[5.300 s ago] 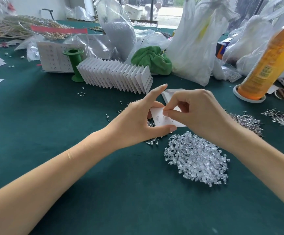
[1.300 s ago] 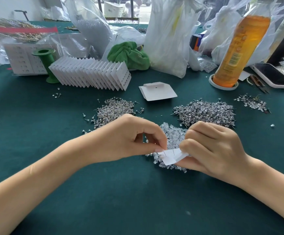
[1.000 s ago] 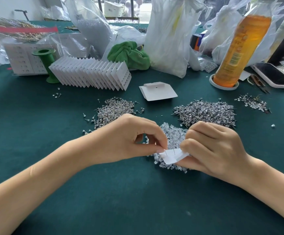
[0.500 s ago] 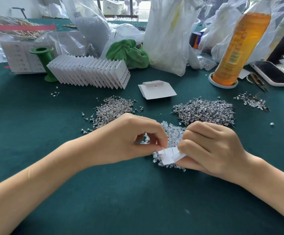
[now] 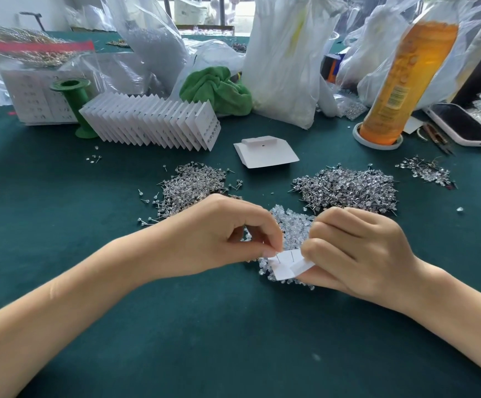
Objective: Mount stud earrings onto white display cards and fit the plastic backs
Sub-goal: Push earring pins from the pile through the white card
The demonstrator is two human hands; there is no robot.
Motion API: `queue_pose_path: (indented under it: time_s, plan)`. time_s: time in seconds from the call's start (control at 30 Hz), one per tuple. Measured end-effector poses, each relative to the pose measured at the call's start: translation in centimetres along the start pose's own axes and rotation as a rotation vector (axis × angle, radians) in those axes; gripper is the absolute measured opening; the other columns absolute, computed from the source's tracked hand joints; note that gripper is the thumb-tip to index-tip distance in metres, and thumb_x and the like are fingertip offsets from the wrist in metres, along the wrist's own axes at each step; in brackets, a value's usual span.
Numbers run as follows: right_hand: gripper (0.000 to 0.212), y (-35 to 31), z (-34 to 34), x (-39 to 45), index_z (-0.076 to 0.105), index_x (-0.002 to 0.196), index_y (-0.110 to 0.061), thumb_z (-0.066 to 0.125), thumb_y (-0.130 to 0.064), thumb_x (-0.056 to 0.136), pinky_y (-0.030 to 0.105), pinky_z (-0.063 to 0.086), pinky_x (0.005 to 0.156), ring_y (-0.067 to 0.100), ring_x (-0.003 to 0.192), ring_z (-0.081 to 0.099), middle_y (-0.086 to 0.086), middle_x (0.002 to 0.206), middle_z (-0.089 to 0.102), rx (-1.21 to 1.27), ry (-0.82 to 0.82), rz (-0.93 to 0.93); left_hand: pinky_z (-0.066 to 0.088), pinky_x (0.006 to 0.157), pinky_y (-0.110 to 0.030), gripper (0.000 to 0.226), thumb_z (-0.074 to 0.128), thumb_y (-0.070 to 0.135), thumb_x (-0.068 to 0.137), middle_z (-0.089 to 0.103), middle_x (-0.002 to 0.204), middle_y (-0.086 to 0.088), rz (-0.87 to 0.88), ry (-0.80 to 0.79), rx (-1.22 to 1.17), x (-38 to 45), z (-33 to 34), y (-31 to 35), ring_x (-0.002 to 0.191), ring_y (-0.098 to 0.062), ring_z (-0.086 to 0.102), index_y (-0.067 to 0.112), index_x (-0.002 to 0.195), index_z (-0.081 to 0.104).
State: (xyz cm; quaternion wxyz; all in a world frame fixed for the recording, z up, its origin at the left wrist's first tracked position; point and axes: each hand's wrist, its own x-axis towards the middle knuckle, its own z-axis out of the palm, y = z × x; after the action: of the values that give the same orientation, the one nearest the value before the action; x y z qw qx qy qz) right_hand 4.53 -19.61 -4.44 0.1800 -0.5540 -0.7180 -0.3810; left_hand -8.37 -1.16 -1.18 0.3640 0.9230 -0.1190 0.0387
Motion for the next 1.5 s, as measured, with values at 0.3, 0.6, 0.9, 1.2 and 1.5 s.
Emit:
queue_pose_path:
  time_s: [0.3,0.6,0.9,1.2,1.5]
  plan:
    - [0.047,0.1,-0.1,0.0,0.059,0.054,-0.008,0.050,-0.023,0.097,0.027,0.044,0.044,0.024,0.051,0.053,0.003,0.057,0.053,0.001,0.002,0.003,0.047,0.059,-0.034,0.006,0.070,0.012,0.085,0.066,0.082,0.012,0.013,-0.004,-0.004,0.0,-0.1,0.2,0.073,-0.010,0.060,0.017,0.089,0.070]
    - [0.042,0.0,-0.1,-0.3,0.059,0.054,-0.011,0.051,-0.023,0.093,0.027,0.043,0.042,0.023,0.050,0.053,0.002,0.056,0.051,-0.069,0.001,-0.037,0.046,0.060,-0.027,0.006,0.069,0.014,0.086,0.066,0.081,0.012,-0.008,-0.012,-0.039,0.0,0.3,0.2,0.076,-0.015,0.061,0.018,0.090,0.070]
    - [0.046,-0.1,-0.1,-0.2,0.058,0.052,-0.010,0.050,-0.024,0.095,0.026,0.041,0.043,0.023,0.048,0.052,0.001,0.055,0.053,-0.076,0.037,-0.009,0.040,0.058,-0.015,0.007,0.070,0.013,0.085,0.067,0.078,0.012,-0.082,0.032,-0.153,0.0,0.6,0.4,0.061,-0.001,0.053,0.019,0.090,0.070]
    - [0.043,-0.1,0.2,-0.2,0.062,0.052,-0.008,0.066,-0.033,0.088,0.027,0.042,0.043,0.023,0.047,0.050,0.002,0.055,0.055,-0.083,0.102,0.080,0.054,0.072,-0.029,0.017,0.069,0.024,0.075,0.072,0.077,-0.002,-0.250,0.063,-0.460,0.3,0.8,0.4,0.070,-0.010,0.064,0.011,0.086,0.071]
    - [0.038,-0.7,-0.1,-0.1,0.071,0.061,-0.012,0.063,-0.035,0.090,0.029,0.040,0.049,0.020,0.046,0.049,-0.002,0.055,0.057,-0.164,0.117,0.079,0.047,0.068,-0.015,0.014,0.066,0.021,0.079,0.068,0.077,-0.001,-0.324,0.044,-0.561,0.4,1.2,0.4,0.071,-0.008,0.060,0.009,0.086,0.069]
